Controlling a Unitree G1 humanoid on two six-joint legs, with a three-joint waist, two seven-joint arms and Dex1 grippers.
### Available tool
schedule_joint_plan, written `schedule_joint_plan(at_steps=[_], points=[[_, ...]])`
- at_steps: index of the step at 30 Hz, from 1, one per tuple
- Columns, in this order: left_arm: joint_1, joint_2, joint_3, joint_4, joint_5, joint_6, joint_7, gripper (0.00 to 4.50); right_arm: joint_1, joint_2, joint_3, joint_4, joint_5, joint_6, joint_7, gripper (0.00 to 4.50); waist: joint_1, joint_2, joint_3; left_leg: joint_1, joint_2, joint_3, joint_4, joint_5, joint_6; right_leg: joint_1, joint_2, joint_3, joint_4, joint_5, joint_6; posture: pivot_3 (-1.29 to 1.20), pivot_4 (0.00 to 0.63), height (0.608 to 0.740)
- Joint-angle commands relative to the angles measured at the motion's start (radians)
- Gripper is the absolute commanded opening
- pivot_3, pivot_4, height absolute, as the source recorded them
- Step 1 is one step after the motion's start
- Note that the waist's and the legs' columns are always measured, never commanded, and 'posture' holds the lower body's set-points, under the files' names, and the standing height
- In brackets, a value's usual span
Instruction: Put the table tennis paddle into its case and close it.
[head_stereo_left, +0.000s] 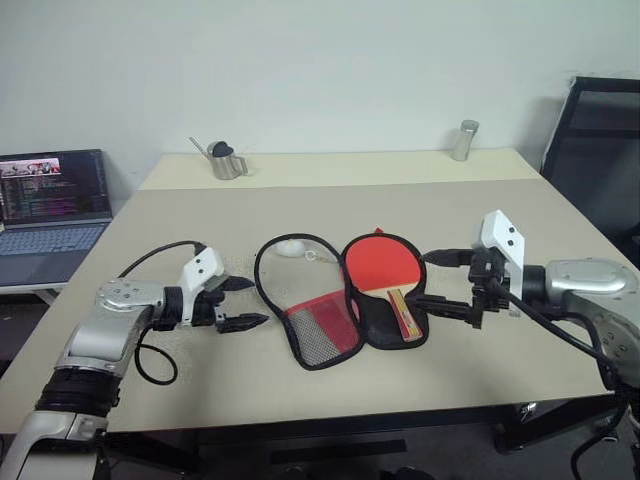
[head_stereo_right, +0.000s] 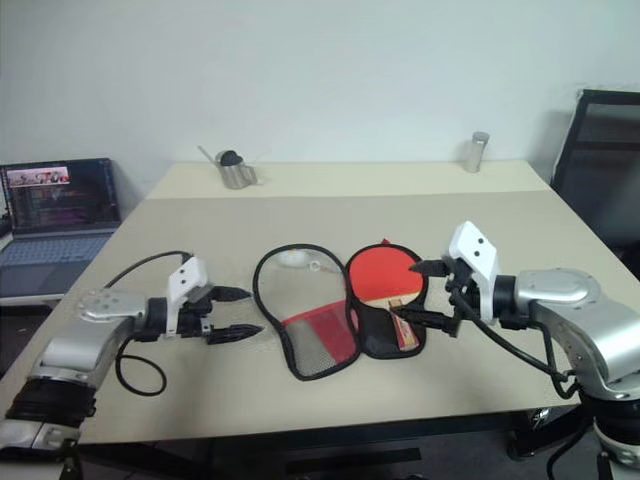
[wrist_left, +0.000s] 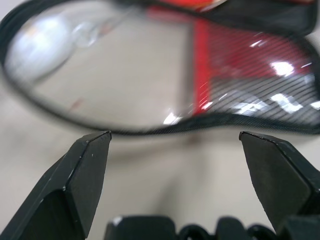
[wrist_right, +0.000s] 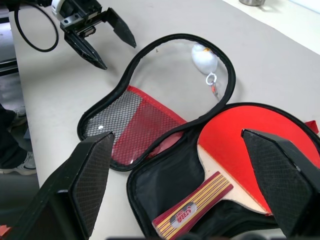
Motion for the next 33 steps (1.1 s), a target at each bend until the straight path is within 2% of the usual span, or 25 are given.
schedule_joint_plan(at_steps=[1,9,17,22,29,33], points=[[-0.030,-0.022,0.012,0.083,0.033,-0.058,0.032,4.50,-0.003,-0.005,-0.010,-0.013,0.005,-0.037,-0.005,4.47,0.002,0.000,0.000,0.000,0.000,0.000,0.000,0.000,0.000,0.000,0.000,0.000,0.000,0.000,0.000,0.00,0.150,0.740],[-0.168,-0.151,-0.020,0.359,0.132,-0.218,0.132,4.50,-0.005,-0.001,0.019,0.006,-0.015,-0.073,-0.013,4.47,0.015,-0.001,0.000,0.000,0.000,0.000,0.001,0.000,0.000,0.000,0.000,0.000,0.000,0.000,0.000,0.00,0.150,0.740],[-0.283,-0.245,-0.064,0.529,0.196,-0.312,0.103,4.50,-0.002,-0.007,0.032,0.005,-0.019,-0.081,-0.033,4.47,0.019,-0.002,0.000,0.000,-0.001,0.001,0.001,0.000,0.000,0.000,0.000,-0.001,0.001,0.000,0.000,0.00,0.150,0.740],[-0.363,-0.292,-0.065,0.482,0.172,-0.311,0.039,4.50,0.025,-0.077,-0.027,0.023,-0.020,-0.074,-0.017,4.47,0.024,-0.004,0.001,-0.001,-0.002,0.000,0.002,0.000,0.000,0.001,-0.001,-0.002,0.001,0.000,0.000,0.00,0.150,0.740],[-0.475,-0.402,-0.061,0.313,0.076,-0.190,-0.037,4.50,0.160,-0.217,-0.152,0.027,-0.006,-0.052,0.017,4.47,0.021,-0.008,0.003,-0.002,-0.002,0.000,0.002,0.000,0.000,0.001,-0.001,-0.001,0.001,0.001,0.001,0.00,0.150,0.740],[-0.528,-0.489,-0.090,0.353,0.088,-0.197,-0.039,4.50,0.243,-0.255,-0.253,0.008,0.000,-0.039,0.009,4.47,0.018,-0.008,0.003,-0.001,-0.002,0.001,0.002,0.000,0.000,0.001,0.000,-0.001,0.001,0.001,0.001,0.00,0.150,0.740]])
